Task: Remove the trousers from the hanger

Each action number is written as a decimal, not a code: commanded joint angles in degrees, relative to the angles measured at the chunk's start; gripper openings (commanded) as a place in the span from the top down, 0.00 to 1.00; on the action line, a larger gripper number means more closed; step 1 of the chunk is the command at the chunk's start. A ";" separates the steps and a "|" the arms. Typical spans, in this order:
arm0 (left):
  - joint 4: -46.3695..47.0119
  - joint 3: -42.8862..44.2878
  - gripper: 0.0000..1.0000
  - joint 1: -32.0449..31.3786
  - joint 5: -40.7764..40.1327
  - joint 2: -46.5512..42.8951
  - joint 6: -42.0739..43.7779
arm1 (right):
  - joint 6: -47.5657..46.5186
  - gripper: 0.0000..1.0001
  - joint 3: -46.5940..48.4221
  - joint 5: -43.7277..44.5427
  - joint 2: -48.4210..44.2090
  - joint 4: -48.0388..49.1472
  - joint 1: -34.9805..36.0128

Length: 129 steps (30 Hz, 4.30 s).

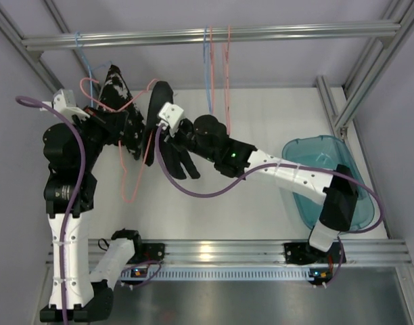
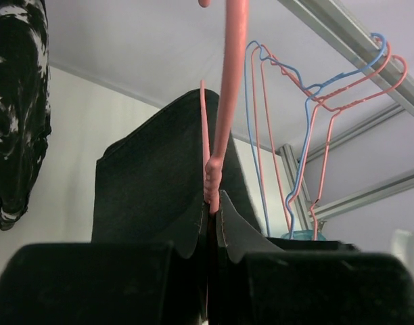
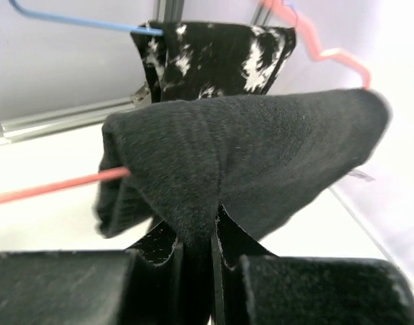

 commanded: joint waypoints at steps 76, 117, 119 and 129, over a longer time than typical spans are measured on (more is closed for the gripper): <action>9.71 -13.29 1.00 -0.03 7.71 -4.11 19.74 | -3.68 1.00 -39.61 27.42 -63.88 -40.65 -48.37; 5.49 29.59 1.00 -18.92 -15.65 34.64 39.34 | 7.92 0.01 -12.91 7.56 -47.96 -46.68 -48.63; 5.58 31.35 1.00 -20.33 -18.64 36.57 40.74 | 8.62 0.01 -12.90 7.64 -47.96 -46.60 -48.63; 5.67 34.96 1.00 -23.05 -22.07 43.08 40.40 | 13.11 0.01 -14.22 7.20 -47.87 -45.63 -48.63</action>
